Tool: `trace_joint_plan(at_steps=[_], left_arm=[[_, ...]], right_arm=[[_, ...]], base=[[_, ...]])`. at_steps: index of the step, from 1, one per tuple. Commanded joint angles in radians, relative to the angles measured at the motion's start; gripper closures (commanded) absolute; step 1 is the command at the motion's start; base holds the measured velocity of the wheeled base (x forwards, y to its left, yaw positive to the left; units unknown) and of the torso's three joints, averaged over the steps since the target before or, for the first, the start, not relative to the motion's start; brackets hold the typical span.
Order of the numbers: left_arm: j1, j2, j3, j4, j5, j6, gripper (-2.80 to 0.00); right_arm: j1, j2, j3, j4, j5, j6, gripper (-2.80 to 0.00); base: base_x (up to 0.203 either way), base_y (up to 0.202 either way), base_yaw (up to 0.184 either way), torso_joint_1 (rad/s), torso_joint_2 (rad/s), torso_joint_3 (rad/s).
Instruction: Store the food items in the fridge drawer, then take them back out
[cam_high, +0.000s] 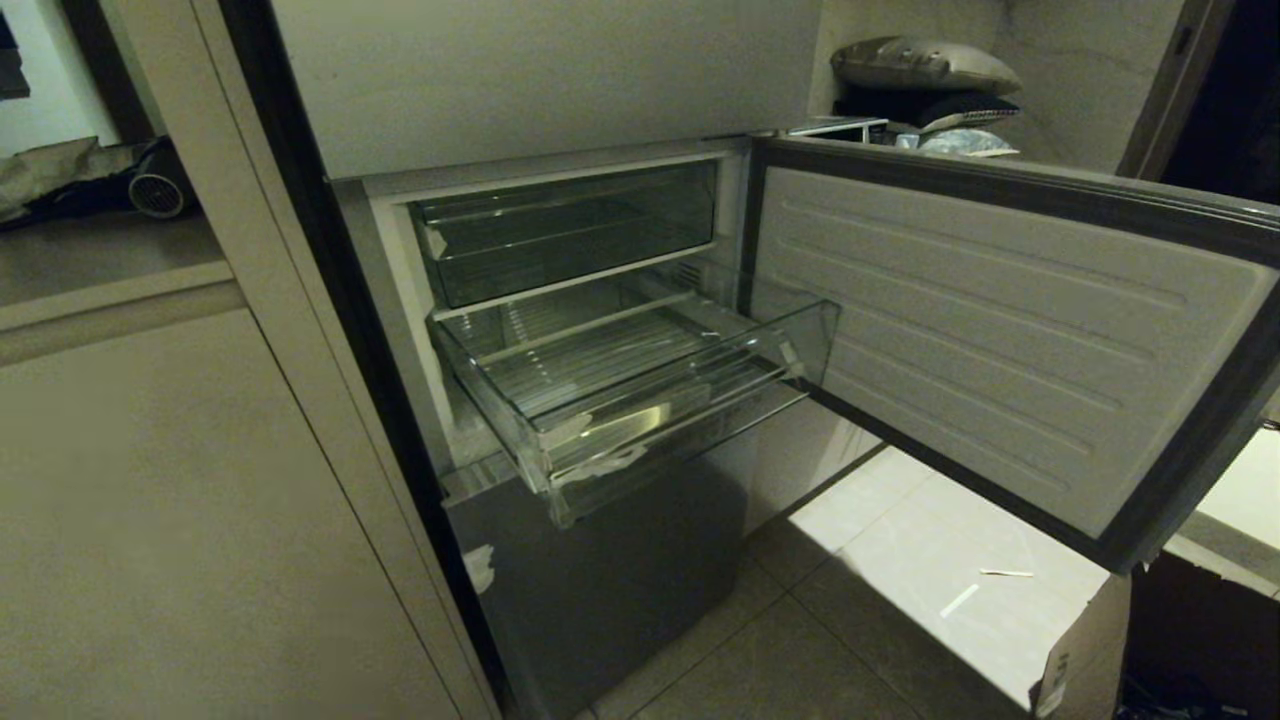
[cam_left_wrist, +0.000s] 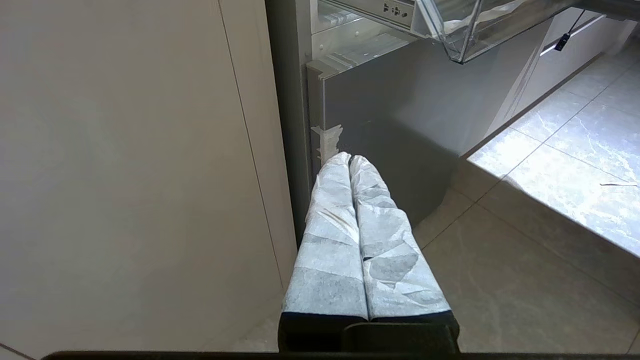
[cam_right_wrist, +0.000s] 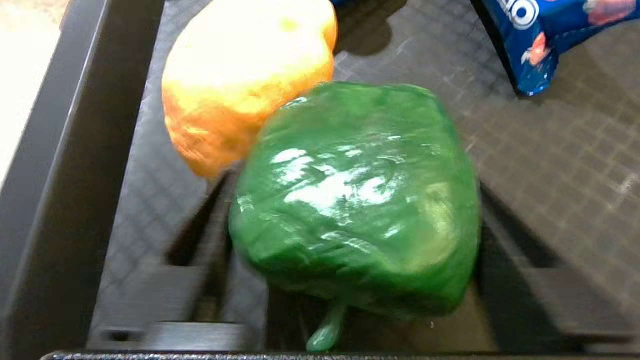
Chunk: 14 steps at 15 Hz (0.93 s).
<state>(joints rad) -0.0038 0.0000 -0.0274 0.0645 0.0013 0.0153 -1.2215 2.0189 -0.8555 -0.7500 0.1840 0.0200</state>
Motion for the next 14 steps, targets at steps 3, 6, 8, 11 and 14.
trace_joint_plan(at_steps=[3,6,8,11,14], left_arm=[[-0.001,0.002,0.0,0.0,0.0,0.0,0.0],[-0.001,0.002,0.0,0.0,0.0,0.0,0.0],[-0.001,0.002,0.0,0.001,0.0,0.0,0.0],[-0.001,0.002,0.0,0.0,0.0,0.0,0.0],[-0.001,0.002,0.0,0.0,0.0,0.0,0.0]], right_arm=[[-0.018,-0.023,-0.003,-0.003,0.002,-0.002,0.0],[-0.04,-0.083,0.001,-0.005,0.004,0.003,0.0],[-0.048,-0.182,-0.001,-0.005,0.015,0.018,0.0],[-0.021,-0.381,-0.059,0.0,0.039,0.064,0.0],[0.15,-0.533,-0.154,-0.003,0.038,0.092,0.0]], base=[[0.0,0.0,0.0,0.0,0.0,0.0],[0.0,0.0,0.0,0.0,0.0,0.0],[0.0,0.0,0.0,0.0,0.0,0.0],[0.0,0.0,0.0,0.0,0.0,0.0],[0.0,0.0,0.0,0.0,0.0,0.0]])
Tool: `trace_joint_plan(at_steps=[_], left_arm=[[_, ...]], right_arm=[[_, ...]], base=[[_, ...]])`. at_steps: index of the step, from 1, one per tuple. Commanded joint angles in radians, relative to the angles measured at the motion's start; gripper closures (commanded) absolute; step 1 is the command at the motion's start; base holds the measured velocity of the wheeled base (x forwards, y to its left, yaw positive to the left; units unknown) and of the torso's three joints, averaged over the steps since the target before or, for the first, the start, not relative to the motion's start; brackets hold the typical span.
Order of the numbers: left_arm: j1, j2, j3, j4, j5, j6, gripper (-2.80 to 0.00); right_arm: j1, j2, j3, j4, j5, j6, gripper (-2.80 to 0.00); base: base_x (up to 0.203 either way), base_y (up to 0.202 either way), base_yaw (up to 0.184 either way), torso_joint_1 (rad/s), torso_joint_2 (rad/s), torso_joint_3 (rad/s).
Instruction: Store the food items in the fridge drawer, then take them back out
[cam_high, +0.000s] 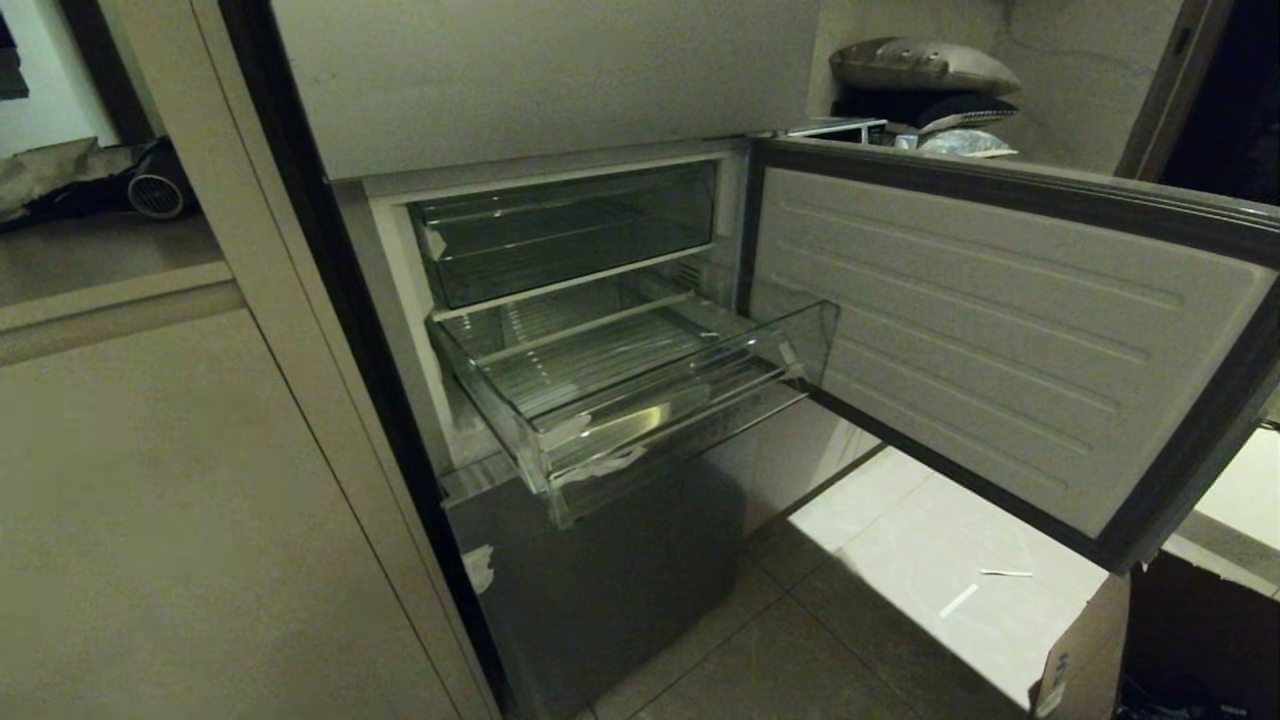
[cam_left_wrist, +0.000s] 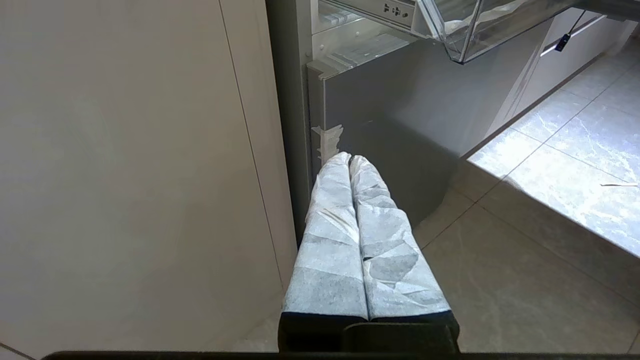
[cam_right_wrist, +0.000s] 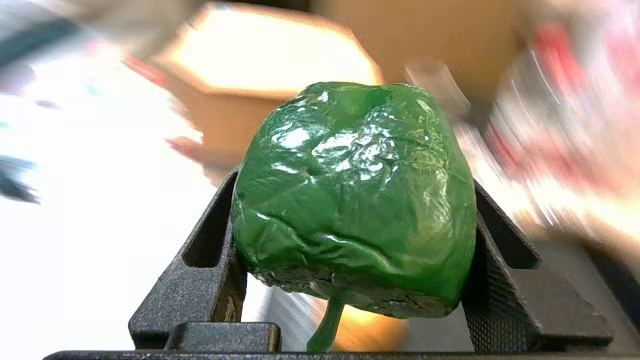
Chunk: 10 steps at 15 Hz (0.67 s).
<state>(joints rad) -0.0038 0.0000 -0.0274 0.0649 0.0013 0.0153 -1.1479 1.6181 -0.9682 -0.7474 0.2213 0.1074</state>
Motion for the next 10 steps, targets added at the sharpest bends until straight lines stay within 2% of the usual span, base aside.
trace_joint_plan(at_steps=[1,6,10], left_arm=[[-0.001,0.002,0.0,0.001,0.0,0.0,0.0],[-0.001,0.002,0.0,0.0,0.0,0.0,0.0],[-0.001,0.002,0.0,0.001,0.002,0.0,0.0]], right_arm=[[0.14,-0.161,-0.061,-0.008,0.001,0.012,0.0],[0.654,-0.235,-0.128,-0.098,-0.004,-0.008,0.0],[1.087,-0.16,-0.184,-0.155,-0.042,-0.098,0.0]], base=[[0.0,0.0,0.0,0.0,0.0,0.0],[0.0,0.0,0.0,0.0,0.0,0.0],[0.0,0.0,0.0,0.0,0.0,0.0]])
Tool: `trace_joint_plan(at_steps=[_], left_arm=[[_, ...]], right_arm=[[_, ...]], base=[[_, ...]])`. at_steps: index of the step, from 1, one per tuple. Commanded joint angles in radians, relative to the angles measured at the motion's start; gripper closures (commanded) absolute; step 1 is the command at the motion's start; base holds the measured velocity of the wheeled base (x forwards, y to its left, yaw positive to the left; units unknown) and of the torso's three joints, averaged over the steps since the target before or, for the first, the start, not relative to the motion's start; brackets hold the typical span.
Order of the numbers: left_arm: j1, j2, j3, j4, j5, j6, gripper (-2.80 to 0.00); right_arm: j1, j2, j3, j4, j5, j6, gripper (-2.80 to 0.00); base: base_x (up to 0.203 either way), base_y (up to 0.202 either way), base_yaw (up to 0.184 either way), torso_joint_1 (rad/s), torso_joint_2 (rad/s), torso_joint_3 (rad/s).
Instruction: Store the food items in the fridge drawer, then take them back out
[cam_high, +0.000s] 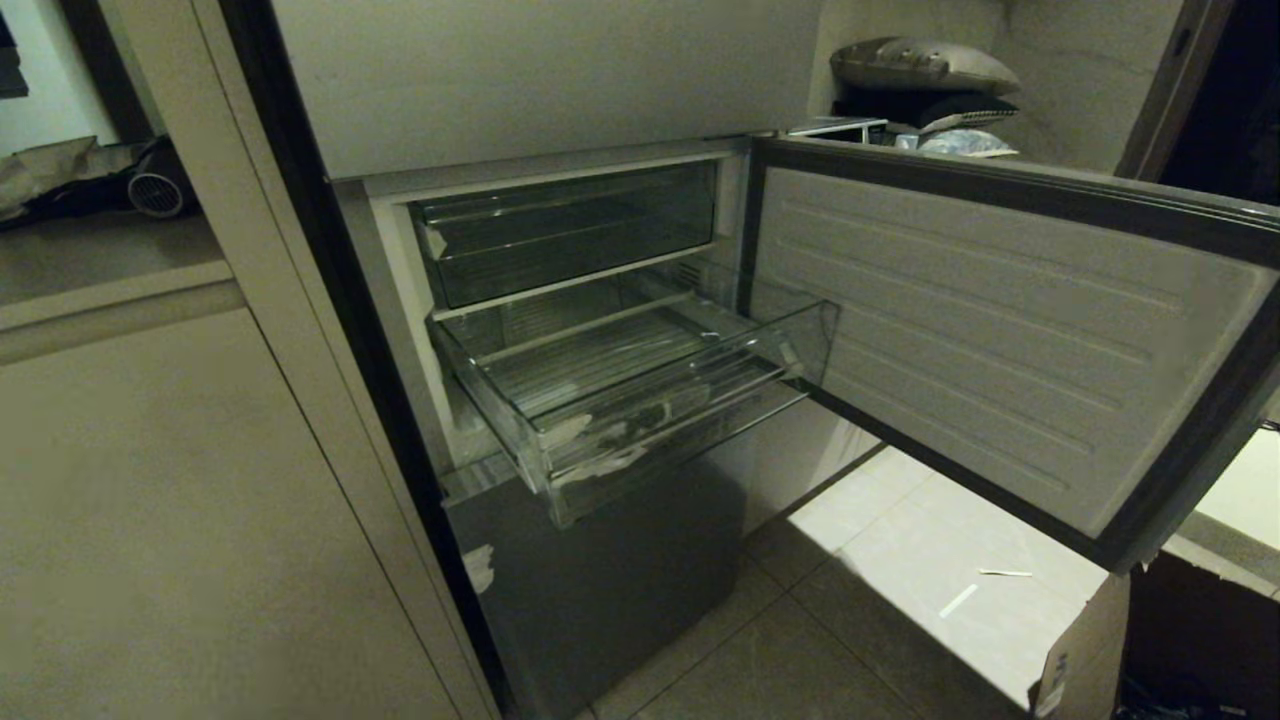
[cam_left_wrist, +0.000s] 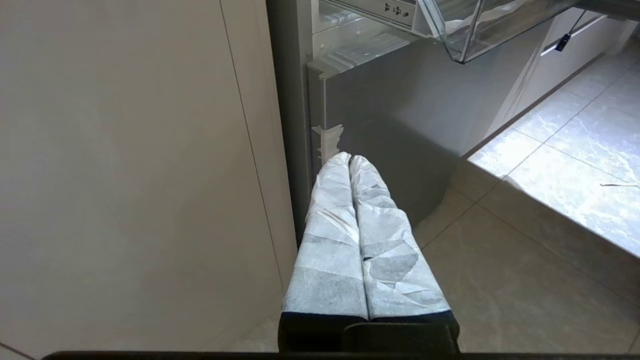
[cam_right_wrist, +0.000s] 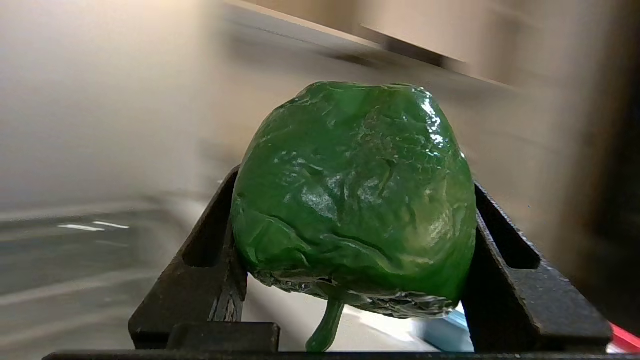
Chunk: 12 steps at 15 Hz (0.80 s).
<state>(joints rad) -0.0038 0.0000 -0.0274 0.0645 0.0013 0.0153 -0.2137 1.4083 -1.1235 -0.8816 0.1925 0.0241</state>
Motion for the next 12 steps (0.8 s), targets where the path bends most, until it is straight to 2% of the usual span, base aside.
trace_joint_plan(at_steps=[1,3,5,8,12], left_arm=[[-0.001,0.002,0.0,0.0,0.0,0.0,0.0],[-0.001,0.002,0.0,0.001,0.0,0.0,0.0],[-0.001,0.002,0.0,0.001,0.0,0.0,0.0],[0.0,0.002,0.0,0.0,0.0,0.0,0.0],[-0.001,0.002,0.0,0.0,0.0,0.0,0.0]], right_arm=[[0.218,0.118,-0.054,-0.049,-0.031,-0.023,0.0],[0.344,0.256,-0.103,-0.123,-0.059,-0.034,0.0],[0.43,0.384,-0.141,-0.184,-0.073,-0.025,0.0],[0.504,0.558,-0.234,-0.221,-0.079,0.014,0.0],[0.587,0.766,-0.424,-0.23,-0.08,0.041,0.0]], base=[[0.0,0.0,0.0,0.0,0.0,0.0],[0.0,0.0,0.0,0.0,0.0,0.0],[0.0,0.0,0.0,0.0,0.0,0.0],[0.0,0.0,0.0,0.0,0.0,0.0],[0.0,0.0,0.0,0.0,0.0,0.0]])
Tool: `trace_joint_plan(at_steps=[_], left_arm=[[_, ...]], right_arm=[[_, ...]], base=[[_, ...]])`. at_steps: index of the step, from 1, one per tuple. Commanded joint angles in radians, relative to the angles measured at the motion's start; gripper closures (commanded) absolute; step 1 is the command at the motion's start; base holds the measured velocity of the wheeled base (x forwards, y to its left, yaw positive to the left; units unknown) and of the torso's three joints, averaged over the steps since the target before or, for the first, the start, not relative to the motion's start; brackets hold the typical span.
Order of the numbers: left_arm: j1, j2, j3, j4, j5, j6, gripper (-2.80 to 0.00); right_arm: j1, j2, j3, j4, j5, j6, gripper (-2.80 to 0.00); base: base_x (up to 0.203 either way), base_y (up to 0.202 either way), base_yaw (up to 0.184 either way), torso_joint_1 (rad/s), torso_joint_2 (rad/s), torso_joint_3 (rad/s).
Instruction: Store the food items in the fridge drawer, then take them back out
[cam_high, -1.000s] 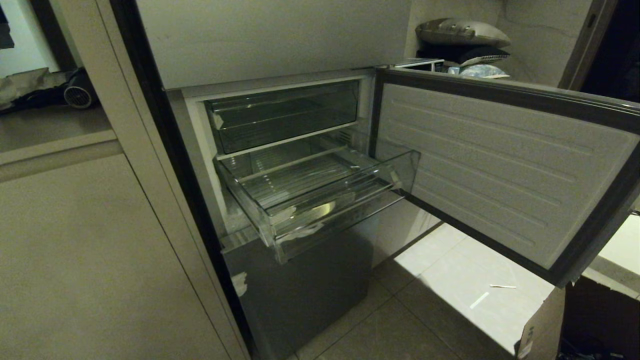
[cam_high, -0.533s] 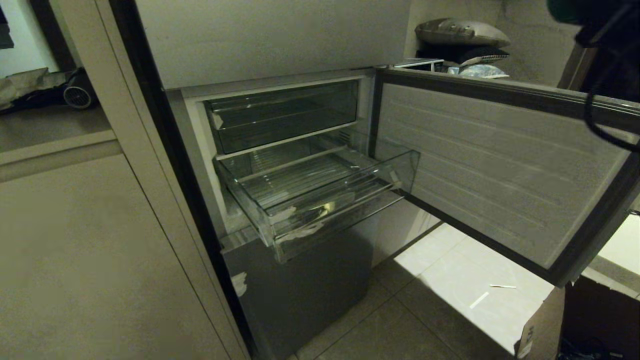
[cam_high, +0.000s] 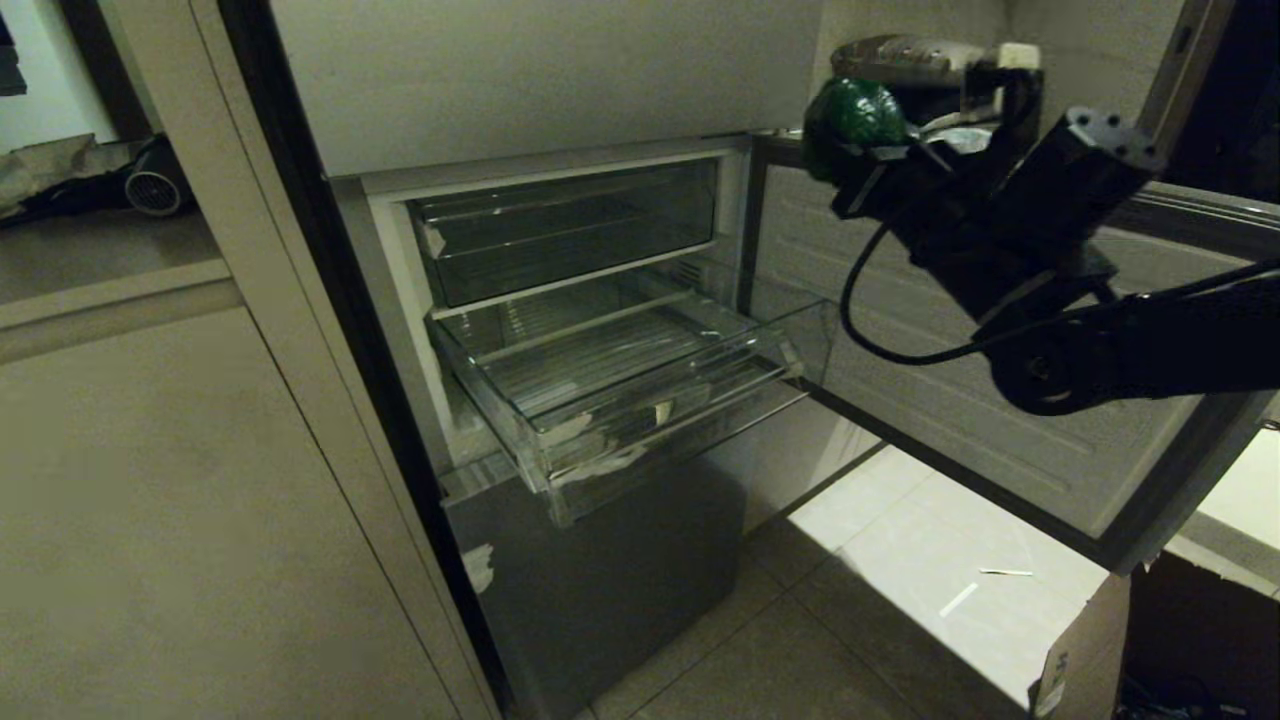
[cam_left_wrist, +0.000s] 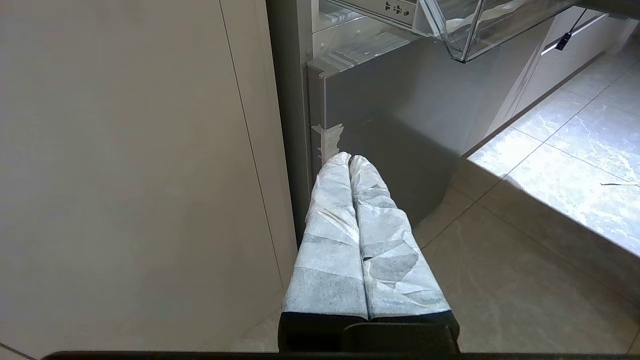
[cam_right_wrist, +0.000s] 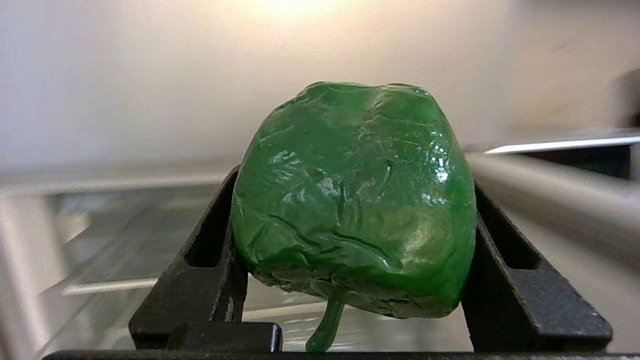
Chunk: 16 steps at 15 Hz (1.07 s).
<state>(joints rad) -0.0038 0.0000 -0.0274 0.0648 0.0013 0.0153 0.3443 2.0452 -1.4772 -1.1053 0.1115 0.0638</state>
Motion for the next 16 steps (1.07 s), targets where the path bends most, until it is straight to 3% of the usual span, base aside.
trace_joint_plan(at_steps=[1,7,11,12,16], left_arm=[[0.0,0.002,0.0,0.0,0.0,0.0,0.0],[-0.001,0.002,0.0,0.0,0.0,0.0,0.0],[-0.001,0.002,0.0,0.001,0.0,0.0,0.0],[-0.001,0.002,0.0,0.0,0.0,0.0,0.0],[-0.001,0.002,0.0,0.0,0.0,0.0,0.0]], right_arm=[[0.048,0.168,-0.118,0.0,0.0,0.003,0.0],[0.104,0.277,-0.265,0.22,-0.012,0.004,0.0],[0.108,0.319,-0.341,0.281,-0.018,0.006,0.0],[0.108,0.343,-0.382,0.29,-0.019,0.006,-2.8],[0.107,0.389,-0.44,0.302,-0.021,0.004,-2.8]], base=[[0.0,0.0,0.0,0.0,0.0,0.0],[0.0,0.0,0.0,0.0,0.0,0.0],[0.0,0.0,0.0,0.0,0.0,0.0],[0.0,0.0,0.0,0.0,0.0,0.0],[0.0,0.0,0.0,0.0,0.0,0.0]])
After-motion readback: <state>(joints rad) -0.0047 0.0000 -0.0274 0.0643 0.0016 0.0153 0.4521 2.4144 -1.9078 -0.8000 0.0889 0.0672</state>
